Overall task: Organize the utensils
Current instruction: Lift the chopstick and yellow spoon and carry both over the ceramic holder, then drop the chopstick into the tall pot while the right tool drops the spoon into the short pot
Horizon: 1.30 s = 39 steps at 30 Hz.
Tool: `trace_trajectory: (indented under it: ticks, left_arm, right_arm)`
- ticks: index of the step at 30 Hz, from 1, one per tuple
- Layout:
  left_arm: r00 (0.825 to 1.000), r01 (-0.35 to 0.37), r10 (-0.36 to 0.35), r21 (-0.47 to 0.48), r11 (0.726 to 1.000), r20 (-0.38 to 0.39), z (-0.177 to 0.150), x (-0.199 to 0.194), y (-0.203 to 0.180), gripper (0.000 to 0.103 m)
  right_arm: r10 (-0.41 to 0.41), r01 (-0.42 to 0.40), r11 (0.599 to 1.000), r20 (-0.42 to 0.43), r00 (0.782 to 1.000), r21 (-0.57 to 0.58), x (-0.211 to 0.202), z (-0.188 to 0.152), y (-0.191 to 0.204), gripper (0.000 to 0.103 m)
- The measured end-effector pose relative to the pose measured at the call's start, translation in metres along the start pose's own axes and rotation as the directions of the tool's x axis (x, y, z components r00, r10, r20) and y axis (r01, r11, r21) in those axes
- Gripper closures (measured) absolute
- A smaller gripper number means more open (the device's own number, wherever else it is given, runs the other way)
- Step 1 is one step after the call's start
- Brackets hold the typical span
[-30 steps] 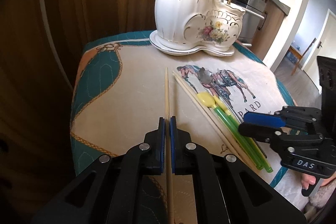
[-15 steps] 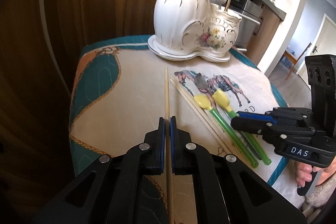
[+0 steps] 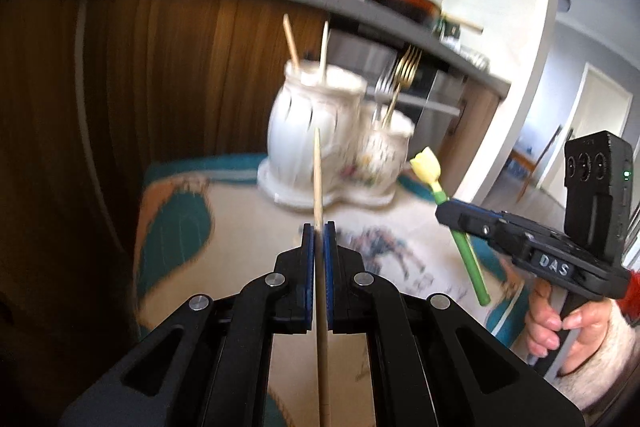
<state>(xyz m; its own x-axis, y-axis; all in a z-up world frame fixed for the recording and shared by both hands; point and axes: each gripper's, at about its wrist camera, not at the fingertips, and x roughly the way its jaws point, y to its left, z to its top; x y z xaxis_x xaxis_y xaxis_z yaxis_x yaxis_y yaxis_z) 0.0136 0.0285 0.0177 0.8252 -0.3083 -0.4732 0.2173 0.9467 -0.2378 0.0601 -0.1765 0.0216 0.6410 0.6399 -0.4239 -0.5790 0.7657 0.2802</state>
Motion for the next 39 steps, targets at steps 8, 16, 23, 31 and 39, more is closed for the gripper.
trace_trajectory:
  ticks: [8,16,23,31,39]
  left_arm:
    - [0.980,0.014,-0.027,0.066,0.998,0.199,0.060,0.004,-0.012,0.098]
    - [0.931,0.076,-0.086,0.040,0.996,0.354,0.129,0.047,-0.011,0.098]
    - [0.897,0.021,-0.036,0.039,0.999,0.440,0.161,0.095,-0.010,0.098]
    - [0.895,-0.043,0.008,0.069,0.997,0.446,0.154,0.122,-0.013,0.098]
    - [0.908,-0.033,-0.015,0.105,0.994,0.420,0.129,0.104,-0.011,0.098]
  right_arm:
    - [-0.031,0.024,0.999,0.224,0.974,0.037,-0.002,0.071,-0.030,0.093]
    - [-0.033,0.001,0.995,0.321,0.946,0.100,0.035,0.114,-0.069,0.093]
    - [-0.095,0.083,0.995,0.331,0.939,0.051,0.070,0.116,-0.079,0.093]
    - [-0.114,0.119,0.993,0.309,0.944,0.002,0.085,0.109,-0.078,0.093]
    - [-0.107,0.103,0.994,0.284,0.953,0.030,0.072,0.101,-0.079,0.093]
